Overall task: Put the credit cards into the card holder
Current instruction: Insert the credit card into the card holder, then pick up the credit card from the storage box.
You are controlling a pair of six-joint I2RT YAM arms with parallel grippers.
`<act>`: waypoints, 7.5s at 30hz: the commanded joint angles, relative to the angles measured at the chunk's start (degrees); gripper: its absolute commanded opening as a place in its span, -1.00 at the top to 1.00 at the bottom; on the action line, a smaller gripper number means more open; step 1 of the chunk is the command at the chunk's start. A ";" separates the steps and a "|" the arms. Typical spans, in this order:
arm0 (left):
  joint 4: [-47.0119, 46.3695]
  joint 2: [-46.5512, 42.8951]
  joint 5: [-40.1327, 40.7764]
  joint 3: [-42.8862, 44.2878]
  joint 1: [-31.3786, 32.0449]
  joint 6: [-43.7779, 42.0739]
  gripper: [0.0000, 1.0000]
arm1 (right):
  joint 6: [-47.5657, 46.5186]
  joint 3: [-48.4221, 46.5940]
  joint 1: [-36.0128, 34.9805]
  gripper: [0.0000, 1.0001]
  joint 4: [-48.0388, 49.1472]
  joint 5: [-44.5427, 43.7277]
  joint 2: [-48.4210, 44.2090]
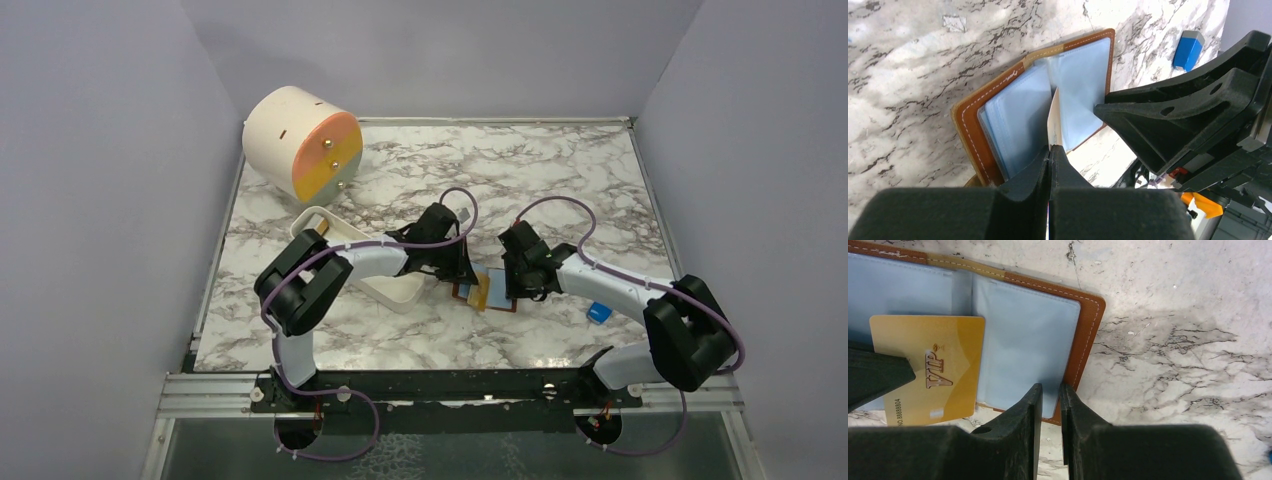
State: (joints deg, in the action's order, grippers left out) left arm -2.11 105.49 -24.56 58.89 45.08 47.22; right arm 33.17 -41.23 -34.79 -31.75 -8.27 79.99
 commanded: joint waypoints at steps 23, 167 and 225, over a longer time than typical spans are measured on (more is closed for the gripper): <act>-3.47 4.59 3.55 2.50 -0.35 -1.45 1.00 | 2.78 1.25 0.16 0.61 2.04 1.89 0.29; 15.14 -11.15 16.58 8.74 0.60 -15.82 0.15 | 2.88 -0.17 2.58 0.70 6.00 6.43 -7.36; 12.01 -19.16 38.40 -7.81 -35.41 -72.97 0.13 | 2.95 -3.94 1.12 0.12 6.22 7.14 4.23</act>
State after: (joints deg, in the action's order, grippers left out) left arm 11.03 84.27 11.49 49.80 10.07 -23.46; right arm 36.53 -45.78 -33.32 -26.89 -0.93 84.95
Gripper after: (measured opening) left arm 0.434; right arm 0.442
